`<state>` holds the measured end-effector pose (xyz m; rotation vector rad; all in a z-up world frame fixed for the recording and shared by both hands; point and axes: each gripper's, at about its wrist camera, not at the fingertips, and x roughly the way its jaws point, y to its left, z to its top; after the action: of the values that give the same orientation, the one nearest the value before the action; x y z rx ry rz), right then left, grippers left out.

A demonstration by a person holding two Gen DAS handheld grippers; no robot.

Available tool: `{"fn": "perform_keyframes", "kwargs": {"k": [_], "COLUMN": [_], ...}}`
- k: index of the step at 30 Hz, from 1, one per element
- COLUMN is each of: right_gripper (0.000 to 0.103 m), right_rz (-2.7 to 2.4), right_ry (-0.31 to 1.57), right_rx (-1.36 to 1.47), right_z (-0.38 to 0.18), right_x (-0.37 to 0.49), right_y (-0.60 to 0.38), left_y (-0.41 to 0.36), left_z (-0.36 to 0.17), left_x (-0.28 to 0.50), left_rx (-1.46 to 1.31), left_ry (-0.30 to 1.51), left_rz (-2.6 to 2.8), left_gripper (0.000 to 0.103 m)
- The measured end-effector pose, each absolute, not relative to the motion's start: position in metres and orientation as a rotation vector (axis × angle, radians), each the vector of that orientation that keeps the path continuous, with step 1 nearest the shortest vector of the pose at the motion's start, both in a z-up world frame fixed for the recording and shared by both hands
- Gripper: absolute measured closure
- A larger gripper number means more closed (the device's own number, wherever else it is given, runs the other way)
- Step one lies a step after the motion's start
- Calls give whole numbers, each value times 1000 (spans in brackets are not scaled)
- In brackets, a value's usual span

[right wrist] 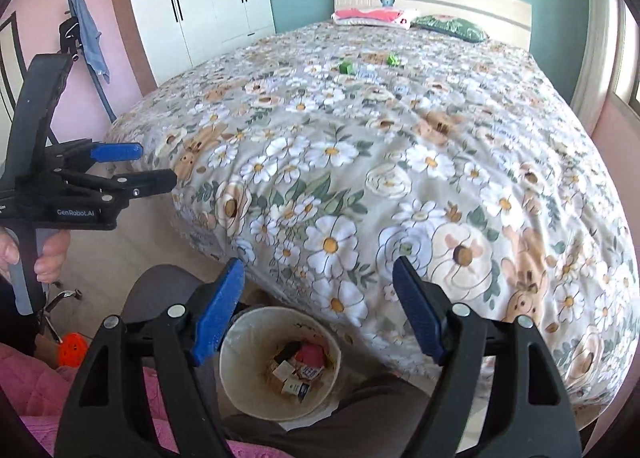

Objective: Collect trash
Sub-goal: 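Raise both open tools from the bin back over the bed, then grasp the dark green cube with the left tool while the right tool grasps the green Lego brick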

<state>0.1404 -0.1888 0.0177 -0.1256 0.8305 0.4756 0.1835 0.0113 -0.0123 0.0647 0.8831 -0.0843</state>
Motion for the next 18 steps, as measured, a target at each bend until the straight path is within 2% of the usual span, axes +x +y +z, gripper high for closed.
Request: {"fn": "perform_keyframes", "kwargs": {"k": [9, 18], "right_gripper": [24, 22], "right_rz": [473, 525], "right_ry": [753, 694], "right_rx": [-153, -160], "right_z": [39, 26], "right_x": [227, 389], "right_y": [-185, -169], "left_y": [26, 42], "left_z": [3, -23], "left_x": [270, 411], "left_rx": [20, 29], "left_ry": [852, 833], "left_rz": [-19, 35], "left_gripper": [11, 11]}}
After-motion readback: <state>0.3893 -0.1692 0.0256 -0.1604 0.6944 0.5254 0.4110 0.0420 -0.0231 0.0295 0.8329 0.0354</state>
